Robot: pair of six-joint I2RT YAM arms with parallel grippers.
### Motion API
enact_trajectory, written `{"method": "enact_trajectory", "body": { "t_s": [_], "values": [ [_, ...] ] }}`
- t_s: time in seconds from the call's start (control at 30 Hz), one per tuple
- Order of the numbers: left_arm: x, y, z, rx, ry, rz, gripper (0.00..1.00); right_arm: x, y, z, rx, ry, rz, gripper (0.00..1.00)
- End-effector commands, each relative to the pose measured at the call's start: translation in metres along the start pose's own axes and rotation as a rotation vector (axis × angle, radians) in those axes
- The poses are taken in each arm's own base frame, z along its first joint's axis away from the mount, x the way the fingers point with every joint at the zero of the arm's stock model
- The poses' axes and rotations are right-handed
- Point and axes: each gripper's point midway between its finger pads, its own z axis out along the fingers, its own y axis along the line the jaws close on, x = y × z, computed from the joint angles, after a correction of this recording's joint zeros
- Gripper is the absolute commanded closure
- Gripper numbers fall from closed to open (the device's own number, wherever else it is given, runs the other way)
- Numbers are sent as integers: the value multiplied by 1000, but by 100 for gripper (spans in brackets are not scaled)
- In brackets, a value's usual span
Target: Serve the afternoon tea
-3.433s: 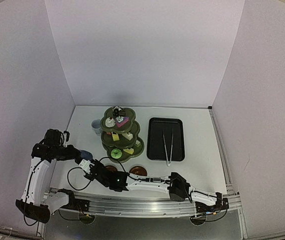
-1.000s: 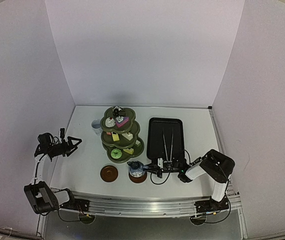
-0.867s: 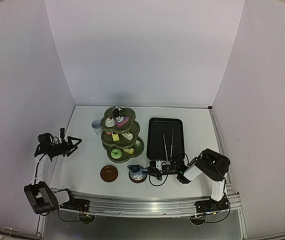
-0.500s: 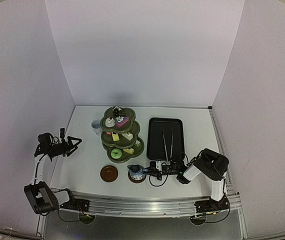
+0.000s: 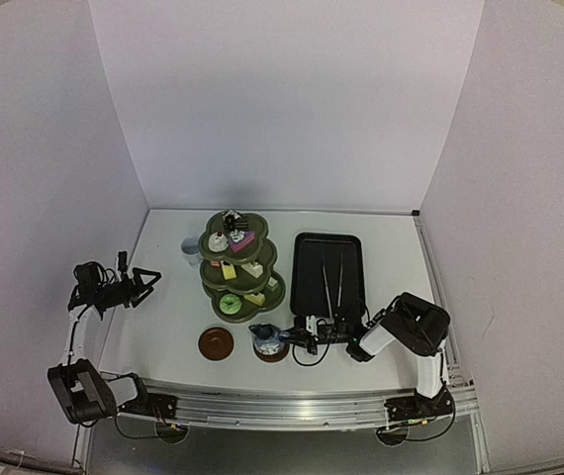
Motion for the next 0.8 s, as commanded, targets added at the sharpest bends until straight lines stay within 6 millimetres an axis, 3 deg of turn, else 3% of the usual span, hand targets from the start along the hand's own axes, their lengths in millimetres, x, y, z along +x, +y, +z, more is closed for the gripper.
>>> {"method": "enact_trajectory", "body": {
  "t_s": [0.0,0.33,0.57,0.77],
  "values": [
    [-9,-12,-4,33,-26,46,0,-41,-3,1,7,-164,-122,100],
    [-10,-13,-5,31,-30,50,0,-40,3,-8,6,-153,-108,100],
    [-9,-12,-5,28,-35,50,0,-34,4,-11,14,-136,-75,69],
    [-7,-11,-5,27,-33,49,0,-33,1,-12,33,-132,-72,65]
  ]
}}
